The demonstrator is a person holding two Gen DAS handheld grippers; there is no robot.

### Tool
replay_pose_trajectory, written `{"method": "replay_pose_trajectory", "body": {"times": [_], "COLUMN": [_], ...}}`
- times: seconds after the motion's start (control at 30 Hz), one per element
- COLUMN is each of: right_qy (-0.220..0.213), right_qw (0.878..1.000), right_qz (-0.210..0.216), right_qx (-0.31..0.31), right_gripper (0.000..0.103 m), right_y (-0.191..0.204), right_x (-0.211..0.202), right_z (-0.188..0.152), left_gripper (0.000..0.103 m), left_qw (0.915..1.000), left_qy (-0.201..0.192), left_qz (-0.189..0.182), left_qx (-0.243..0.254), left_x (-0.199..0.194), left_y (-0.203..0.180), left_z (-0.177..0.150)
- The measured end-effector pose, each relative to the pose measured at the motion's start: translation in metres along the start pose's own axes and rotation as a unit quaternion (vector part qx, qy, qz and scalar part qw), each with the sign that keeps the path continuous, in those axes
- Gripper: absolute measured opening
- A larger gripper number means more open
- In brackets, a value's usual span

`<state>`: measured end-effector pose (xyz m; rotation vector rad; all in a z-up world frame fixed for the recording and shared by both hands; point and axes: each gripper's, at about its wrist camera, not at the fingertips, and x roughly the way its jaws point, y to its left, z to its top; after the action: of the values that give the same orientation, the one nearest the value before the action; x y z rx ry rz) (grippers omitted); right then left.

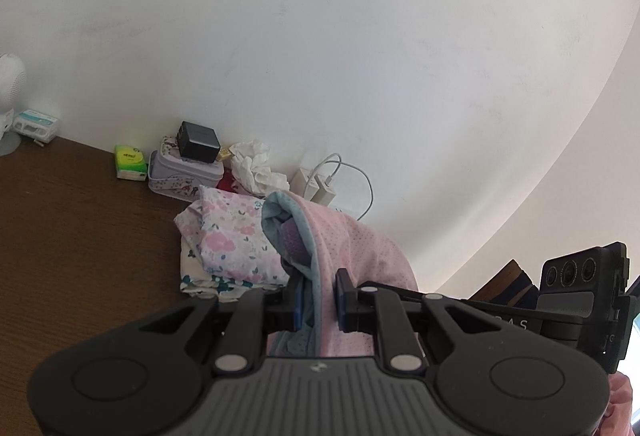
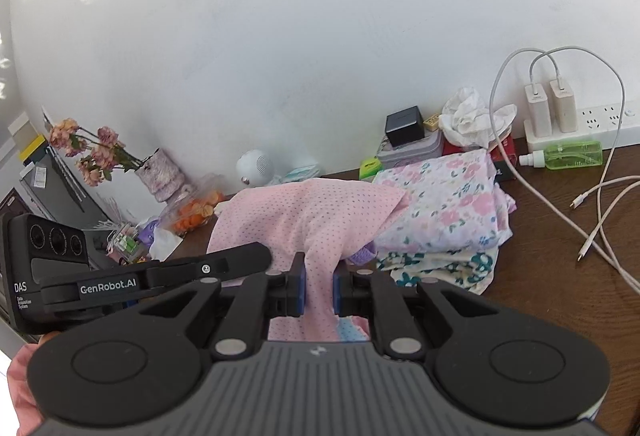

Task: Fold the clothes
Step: 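Carry the bundle with both tools to the floral clothes stack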

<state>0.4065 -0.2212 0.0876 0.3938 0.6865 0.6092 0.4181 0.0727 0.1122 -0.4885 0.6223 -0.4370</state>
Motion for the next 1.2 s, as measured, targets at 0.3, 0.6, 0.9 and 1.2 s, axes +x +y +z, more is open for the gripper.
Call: {"method": "replay_pose_trajectory", "body": {"times": [0.3, 0.6, 0.9, 1.2], "right_qy": [0.003, 0.026, 0.035, 0.029], "right_qw": [0.999, 0.997, 0.997, 0.996], "right_qz": [-0.036, -0.056, -0.054, -0.053], "right_qx": [0.017, 0.04, 0.05, 0.063], "right_gripper": [0.011, 0.011, 0.012, 0.025], "right_y": [-0.048, -0.087, -0.104, -0.11], "right_x": [0.055, 0.103, 0.12, 0.117], "right_z": [0.055, 0.067, 0.065, 0.066], "left_gripper": [0.014, 0.014, 0.014, 0.021], "left_qw": [0.9998, 0.9984, 0.9975, 0.9974], "left_qy": [0.009, 0.035, 0.04, 0.024], "left_qz": [0.001, 0.006, 0.011, 0.014], "left_qx": [-0.02, -0.044, -0.058, -0.066], "left_x": [0.082, 0.138, 0.155, 0.153], "left_y": [0.035, 0.073, 0.088, 0.089], "left_z": [0.042, 0.047, 0.042, 0.043]}}
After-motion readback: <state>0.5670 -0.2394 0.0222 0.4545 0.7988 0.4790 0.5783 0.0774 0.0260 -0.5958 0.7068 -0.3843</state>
